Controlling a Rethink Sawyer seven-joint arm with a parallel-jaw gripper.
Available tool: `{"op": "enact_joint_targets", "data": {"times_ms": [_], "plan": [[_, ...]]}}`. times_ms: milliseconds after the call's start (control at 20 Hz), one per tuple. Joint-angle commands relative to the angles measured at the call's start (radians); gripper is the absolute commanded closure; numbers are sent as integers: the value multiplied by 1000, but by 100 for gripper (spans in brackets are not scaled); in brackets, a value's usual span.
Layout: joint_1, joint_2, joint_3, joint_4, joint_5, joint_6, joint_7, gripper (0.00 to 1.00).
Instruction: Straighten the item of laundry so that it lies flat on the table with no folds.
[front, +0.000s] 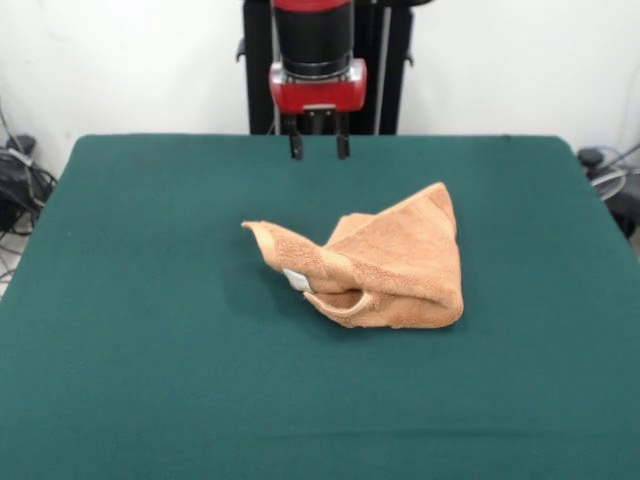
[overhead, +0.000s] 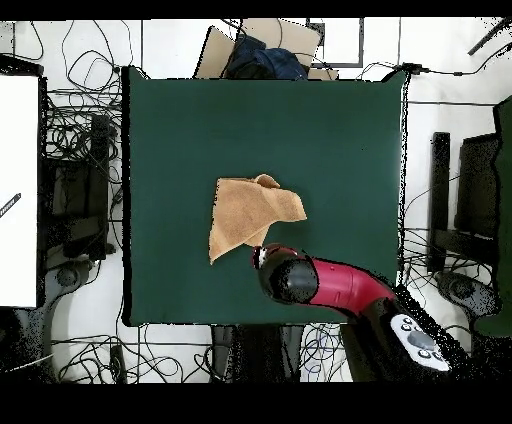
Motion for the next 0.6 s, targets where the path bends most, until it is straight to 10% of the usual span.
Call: {"op": "enact_joint_targets", "data": {"times_ms": [50, 600], "plan": [[-71, 68, 65, -42, -78, -7, 0, 0], [-223, 191, 58, -65, -200, -105, 6, 0]]}}
